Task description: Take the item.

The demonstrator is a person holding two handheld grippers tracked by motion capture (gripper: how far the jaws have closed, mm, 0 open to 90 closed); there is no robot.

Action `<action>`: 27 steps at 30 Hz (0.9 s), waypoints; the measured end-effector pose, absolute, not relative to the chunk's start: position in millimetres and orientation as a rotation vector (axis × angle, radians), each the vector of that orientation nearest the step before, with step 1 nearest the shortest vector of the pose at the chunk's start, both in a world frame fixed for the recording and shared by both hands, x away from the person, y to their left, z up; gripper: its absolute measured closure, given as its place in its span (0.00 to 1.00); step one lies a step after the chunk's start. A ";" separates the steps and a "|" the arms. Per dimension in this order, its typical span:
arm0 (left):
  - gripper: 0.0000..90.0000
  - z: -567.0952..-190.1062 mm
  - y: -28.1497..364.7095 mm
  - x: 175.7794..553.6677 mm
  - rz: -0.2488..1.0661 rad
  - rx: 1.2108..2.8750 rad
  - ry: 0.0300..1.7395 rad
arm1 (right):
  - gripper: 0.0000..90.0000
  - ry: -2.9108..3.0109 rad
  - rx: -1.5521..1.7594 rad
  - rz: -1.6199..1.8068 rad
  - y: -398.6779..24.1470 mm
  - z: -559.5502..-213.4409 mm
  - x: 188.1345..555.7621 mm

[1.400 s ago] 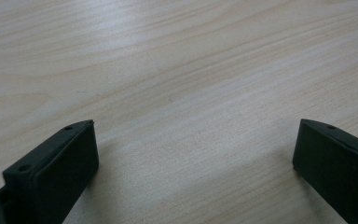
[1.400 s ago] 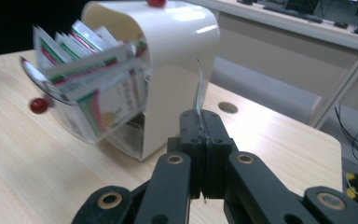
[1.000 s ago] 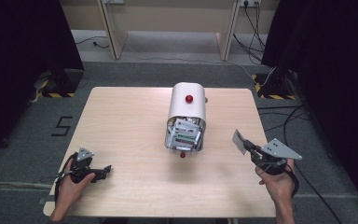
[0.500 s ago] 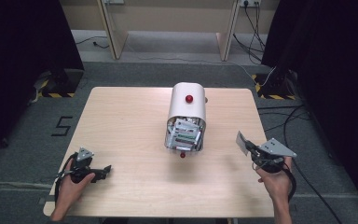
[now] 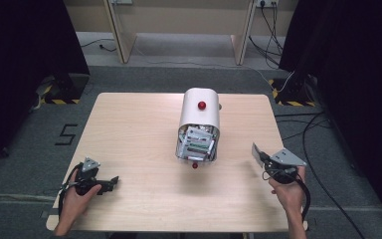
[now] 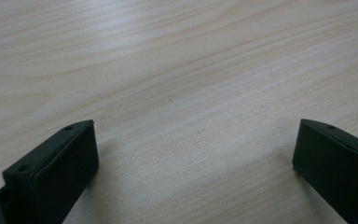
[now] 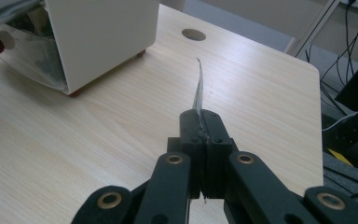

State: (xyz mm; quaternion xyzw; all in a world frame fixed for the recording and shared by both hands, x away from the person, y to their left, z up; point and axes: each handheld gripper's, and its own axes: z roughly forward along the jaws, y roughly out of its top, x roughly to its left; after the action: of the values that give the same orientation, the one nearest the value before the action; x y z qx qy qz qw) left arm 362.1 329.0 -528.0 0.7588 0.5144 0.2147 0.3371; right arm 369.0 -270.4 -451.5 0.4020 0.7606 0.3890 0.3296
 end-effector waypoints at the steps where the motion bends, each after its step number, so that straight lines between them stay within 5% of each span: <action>1: 0.00 -528.0 329.0 362.1 0.560 1.978 1.341 | 1.00 1.990 1.055 1.015 -270.4 -453.3 370.1; 27: 0.00 -528.0 329.0 362.1 0.560 1.978 1.341 | 0.98 2.025 1.069 0.946 -266.1 -481.7 385.0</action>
State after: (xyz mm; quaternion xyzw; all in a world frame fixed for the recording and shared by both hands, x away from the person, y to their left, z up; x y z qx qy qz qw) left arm 362.1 329.0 -528.0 0.7588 0.5144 0.2147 0.3369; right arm 385.0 -266.1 -481.7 0.4081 0.7726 0.3611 0.3258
